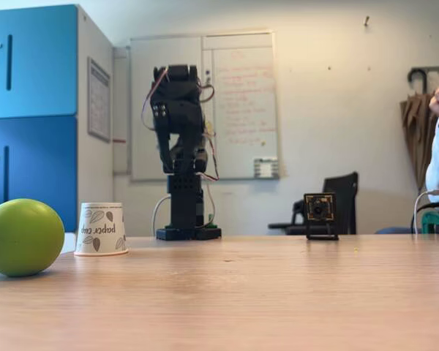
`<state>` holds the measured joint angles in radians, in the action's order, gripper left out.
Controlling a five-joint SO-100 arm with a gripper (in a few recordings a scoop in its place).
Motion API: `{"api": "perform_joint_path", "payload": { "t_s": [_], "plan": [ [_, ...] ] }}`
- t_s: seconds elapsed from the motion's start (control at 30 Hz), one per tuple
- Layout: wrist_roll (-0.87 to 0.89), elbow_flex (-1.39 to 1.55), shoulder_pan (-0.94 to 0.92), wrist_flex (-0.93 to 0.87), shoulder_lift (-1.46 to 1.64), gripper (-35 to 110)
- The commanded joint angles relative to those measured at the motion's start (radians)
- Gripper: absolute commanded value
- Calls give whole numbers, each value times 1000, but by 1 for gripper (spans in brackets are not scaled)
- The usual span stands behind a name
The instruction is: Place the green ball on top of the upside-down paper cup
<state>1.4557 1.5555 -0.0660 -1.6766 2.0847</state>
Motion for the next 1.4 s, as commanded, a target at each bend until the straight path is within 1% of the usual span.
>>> {"api": "perform_joint_path", "payload": {
  "t_s": [0.0,0.17,0.33,0.5,0.73,1.03,1.13,1.37],
  "plan": [
    [6,-281,-3,-31,-172,3],
    [26,-471,8,-2,-370,7],
    [29,-537,3,64,-495,15],
    [29,-620,-40,123,-614,17],
    [29,-798,-89,118,-787,18],
    [25,-930,-107,123,-950,39],
    [20,-962,-98,126,-1008,48],
    [51,-1003,-74,109,-1120,52]
  ]
}}
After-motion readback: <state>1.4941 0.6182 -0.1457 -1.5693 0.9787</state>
